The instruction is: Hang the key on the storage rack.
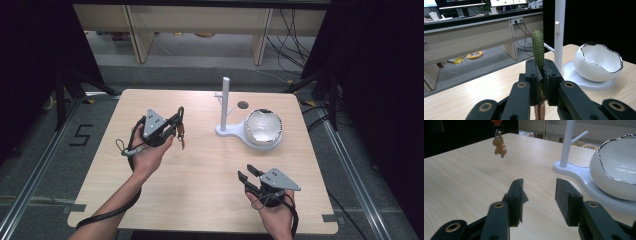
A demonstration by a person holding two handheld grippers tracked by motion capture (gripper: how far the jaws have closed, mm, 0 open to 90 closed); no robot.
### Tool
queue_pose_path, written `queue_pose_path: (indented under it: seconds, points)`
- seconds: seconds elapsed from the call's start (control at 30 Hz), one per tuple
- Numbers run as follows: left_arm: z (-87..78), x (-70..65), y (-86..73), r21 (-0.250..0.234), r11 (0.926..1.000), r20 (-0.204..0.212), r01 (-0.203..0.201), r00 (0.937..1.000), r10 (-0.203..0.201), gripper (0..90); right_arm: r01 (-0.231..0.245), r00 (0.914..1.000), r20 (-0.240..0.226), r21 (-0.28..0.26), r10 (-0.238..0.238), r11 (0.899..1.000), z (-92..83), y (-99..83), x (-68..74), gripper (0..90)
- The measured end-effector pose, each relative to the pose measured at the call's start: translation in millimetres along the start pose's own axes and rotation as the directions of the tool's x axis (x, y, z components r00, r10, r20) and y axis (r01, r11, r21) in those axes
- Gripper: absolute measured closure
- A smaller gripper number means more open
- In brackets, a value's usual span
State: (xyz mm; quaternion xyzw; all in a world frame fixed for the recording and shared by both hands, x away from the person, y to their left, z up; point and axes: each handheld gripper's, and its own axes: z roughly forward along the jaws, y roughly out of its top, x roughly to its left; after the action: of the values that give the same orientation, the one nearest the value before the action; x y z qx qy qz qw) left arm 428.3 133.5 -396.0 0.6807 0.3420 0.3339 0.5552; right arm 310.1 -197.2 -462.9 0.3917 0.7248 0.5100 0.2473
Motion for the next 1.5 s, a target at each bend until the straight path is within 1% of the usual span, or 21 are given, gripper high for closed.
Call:
queue_pose_path:
  seconds: [0.03, 0.07, 0.1, 0.2, 0.27, 0.3, 0.37, 0.4, 0.43, 0.47, 0.57, 0.63, 0.8, 0.9, 0.93, 1.13, 1.17, 1.2, 1.33, 1.37, 1.5]
  points:
    - [1.6, 0.2, 0.2, 0.002, 1.0000, -0.006, -0.002, 1.0000, 0.002, 83.2, 0.019, 0.9998, 0.010, -0.001, -0.019, 1.000, 0.0, -0.7, -0.6, 58.7]
    - [1.6, 0.2, 0.2, 0.002, 1.0000, -0.006, -0.002, 1.0000, 0.002, 83.2, 0.019, 0.9998, 0.010, -0.001, -0.019, 1.000, 0.0, -0.7, -0.6, 58.7]
    - [3.5, 0.8, 0.4, 0.004, 1.0000, -0.008, -0.006, 0.9999, 0.006, 83.3, -0.006, 1.0000, 0.000, -0.002, 0.006, 1.000, 0.9, -2.1, 1.4, 58.7]
    - [6.3, 1.1, 0.4, 0.006, 1.0000, -0.012, -0.007, 0.9999, 0.007, 83.2, -0.002, 1.0000, -0.010, 0.001, 0.002, 1.000, 1.5, -3.6, 1.0, 58.7]
    - [7.7, 1.2, 0.3, 0.011, 0.9999, -0.015, -0.008, 0.9999, 0.008, 83.2, -0.016, 0.9998, 0.014, -0.004, 0.016, 1.000, 1.1, -5.0, 2.5, 58.6]
    - [8.8, 1.5, 0.2, 0.009, 0.9999, -0.015, -0.010, 0.9998, 0.010, 83.2, -0.008, 0.9999, -0.008, -0.004, 0.008, 1.000, 2.1, -5.2, 1.1, 58.6]
    - [9.7, 1.5, 0.0, 0.009, 0.9999, -0.018, -0.006, 0.9998, 0.006, 83.2, -0.011, 0.9999, -0.007, -0.002, 0.011, 1.000, 2.4, -6.0, 0.8, 58.5]
    - [11.3, 2.1, 0.0, 0.013, 0.9999, -0.019, -0.009, 0.9998, 0.010, 83.2, 0.021, 0.9998, 0.006, -0.004, -0.021, 1.000, 2.1, -6.0, -0.8, 58.5]
    - [11.3, 2.1, 0.0, 0.013, 0.9999, -0.019, -0.009, 0.9998, 0.010, 83.2, 0.021, 0.9998, 0.006, -0.004, -0.021, 1.000, 2.1, -6.0, -0.8, 58.5]
    - [12.1, 2.1, 0.0, 0.013, 0.9999, -0.021, -0.007, 0.9998, 0.007, 83.2, -0.010, 0.9999, -0.007, -0.001, 0.010, 1.000, 2.9, -6.9, 0.7, 58.5]
    - [15.5, 2.9, 0.4, 0.013, 0.9998, -0.024, -0.012, 0.9996, 0.012, 83.2, -0.003, 1.0000, -0.002, 0.006, 0.003, 1.000, 2.6, -7.8, -0.3, 58.5]
    - [17.0, 2.8, 0.8, 0.014, 0.9998, -0.028, -0.012, 0.9995, 0.012, 83.2, -0.028, 0.9996, 0.007, 0.014, 0.028, 1.000, 1.4, -8.2, 1.4, 58.5]
    - [20.9, 2.6, 1.7, 0.014, 0.9999, -0.031, -0.010, 0.9995, 0.011, 83.2, -0.012, 0.9999, 0.004, -0.001, 0.012, 1.000, 2.5, -8.5, -1.4, 58.4]
    - [21.5, 1.5, 1.5, 0.023, 0.9997, -0.044, 0.001, 0.9990, 0.000, 83.2, -0.023, 0.9997, 0.006, 0.001, 0.023, 1.000, 2.6, -8.9, -0.7, 58.4]
    - [24.1, 1.9, 1.6, 0.022, 0.9998, -0.035, -0.005, 0.9994, 0.005, 83.2, -0.001, 1.0000, 0.000, -0.005, 0.001, 1.000, 3.6, -8.9, -2.3, 58.3]
    - [28.5, 1.5, 2.4, 0.029, 0.9995, -0.051, -0.010, 0.9986, 0.011, 83.2, -0.003, 1.0000, 0.000, -0.006, 0.003, 1.000, 3.4, -8.9, -2.5, 58.2]
    - [30.0, 0.6, 2.6, 0.030, 0.9995, -0.045, 0.000, 0.9990, 0.001, 83.2, -0.018, 0.9998, 0.003, -0.003, 0.018, 1.000, 3.0, -9.0, -1.7, 58.2]
    - [32.7, 0.5, 3.8, 0.025, 0.9995, -0.044, -0.016, 0.9989, 0.017, 83.2, -0.019, 0.9998, -0.001, -0.006, 0.019, 1.000, 3.5, -8.9, -2.2, 58.2]
    - [36.3, -1.9, 5.4, 0.031, 0.9993, -0.053, -0.021, 0.9983, 0.023, 83.2, -0.019, 0.9998, 0.002, -0.007, 0.019, 1.000, 3.2, -9.1, -2.3, 58.2]
    - [38.3, -2.8, 6.0, 0.031, 0.9992, -0.054, -0.024, 0.9982, 0.025, 83.2, -0.034, 0.9993, 0.011, 0.005, 0.034, 0.999, 2.0, -9.2, -0.9, 58.1]
    - [46.2, -6.2, 7.2, 0.029, 0.9991, -0.042, -0.031, 0.9986, 0.032, 83.2, -0.014, 0.9999, -0.003, -0.016, 0.014, 1.000, 4.1, -10.0, -3.1, 58.1]
